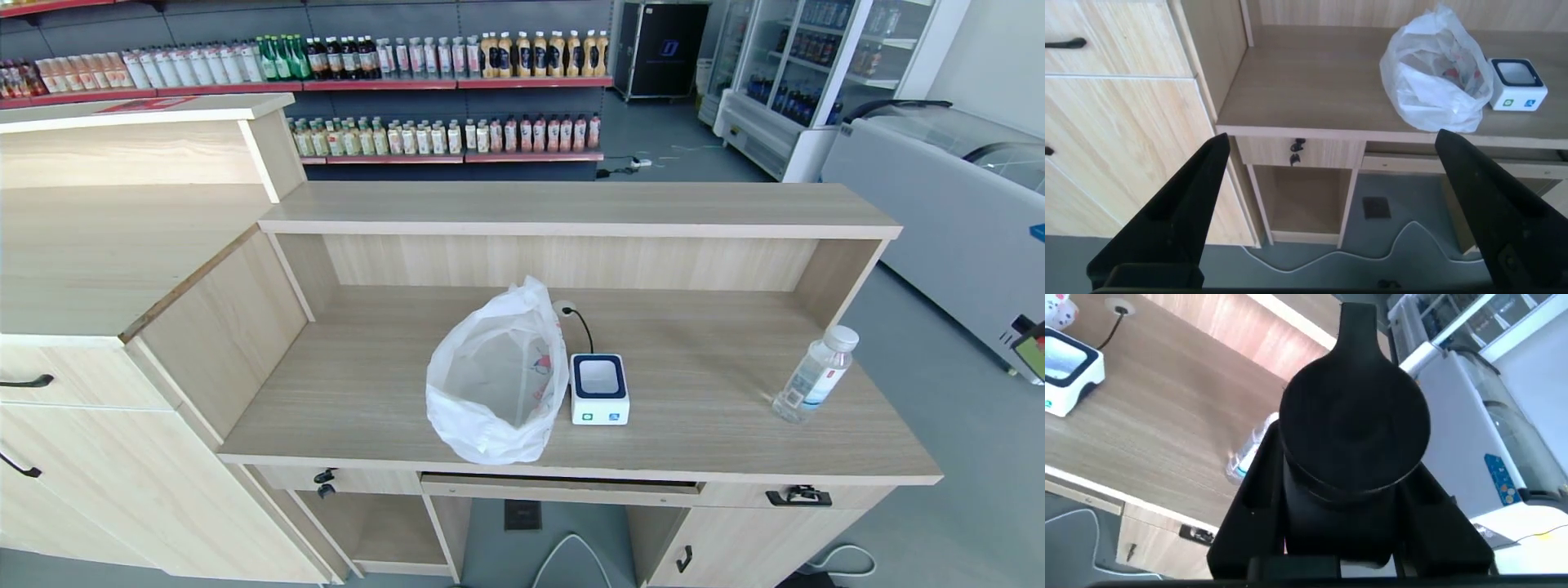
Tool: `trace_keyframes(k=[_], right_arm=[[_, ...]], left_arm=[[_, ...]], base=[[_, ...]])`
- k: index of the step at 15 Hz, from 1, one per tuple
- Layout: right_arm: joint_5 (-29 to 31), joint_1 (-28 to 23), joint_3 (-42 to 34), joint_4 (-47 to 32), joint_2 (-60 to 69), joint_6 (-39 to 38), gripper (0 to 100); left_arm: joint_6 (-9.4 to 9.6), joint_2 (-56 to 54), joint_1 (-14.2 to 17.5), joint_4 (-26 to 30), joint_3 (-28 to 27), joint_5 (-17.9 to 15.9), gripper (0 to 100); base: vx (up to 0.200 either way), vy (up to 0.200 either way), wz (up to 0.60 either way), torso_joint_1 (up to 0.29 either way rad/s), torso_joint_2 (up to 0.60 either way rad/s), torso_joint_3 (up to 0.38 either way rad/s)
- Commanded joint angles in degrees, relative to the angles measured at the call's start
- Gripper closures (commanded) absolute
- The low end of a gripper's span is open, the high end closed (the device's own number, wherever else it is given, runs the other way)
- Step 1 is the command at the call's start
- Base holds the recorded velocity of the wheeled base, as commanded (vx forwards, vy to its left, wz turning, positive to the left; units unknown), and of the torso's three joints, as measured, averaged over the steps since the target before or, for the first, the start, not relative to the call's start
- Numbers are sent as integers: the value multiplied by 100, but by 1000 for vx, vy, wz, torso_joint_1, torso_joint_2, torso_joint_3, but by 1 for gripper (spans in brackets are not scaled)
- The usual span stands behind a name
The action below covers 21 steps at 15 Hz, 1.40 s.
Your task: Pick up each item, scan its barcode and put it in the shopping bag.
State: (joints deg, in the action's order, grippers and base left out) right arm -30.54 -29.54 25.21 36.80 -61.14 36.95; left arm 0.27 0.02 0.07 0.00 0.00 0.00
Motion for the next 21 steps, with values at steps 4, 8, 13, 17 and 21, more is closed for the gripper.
trace_keyframes(k=[4,8,13,17,21], right_arm=[[514,168,124,2,-601,-680,100],[443,862,792,20,-1665,-3326,100],[452,1618,1742,705,-3379,-5769,100],[-207,1653,1926,732,-4187,-6261,100],[-936,1662,1891,723,-4504,-5989,100]], left_arm=[[0,-2,1,0,0,0,0],[0,-2,1,0,0,0,0],[0,-2,1,0,0,0,0],[0,-2,1,0,0,0,0],[0,-2,1,0,0,0,0]], base=[[0,0,600,-1,-1,4],[0,0,0,0,0,0],[0,0,0,0,0,0],[0,0,0,0,0,0],[0,0,0,0,0,0]])
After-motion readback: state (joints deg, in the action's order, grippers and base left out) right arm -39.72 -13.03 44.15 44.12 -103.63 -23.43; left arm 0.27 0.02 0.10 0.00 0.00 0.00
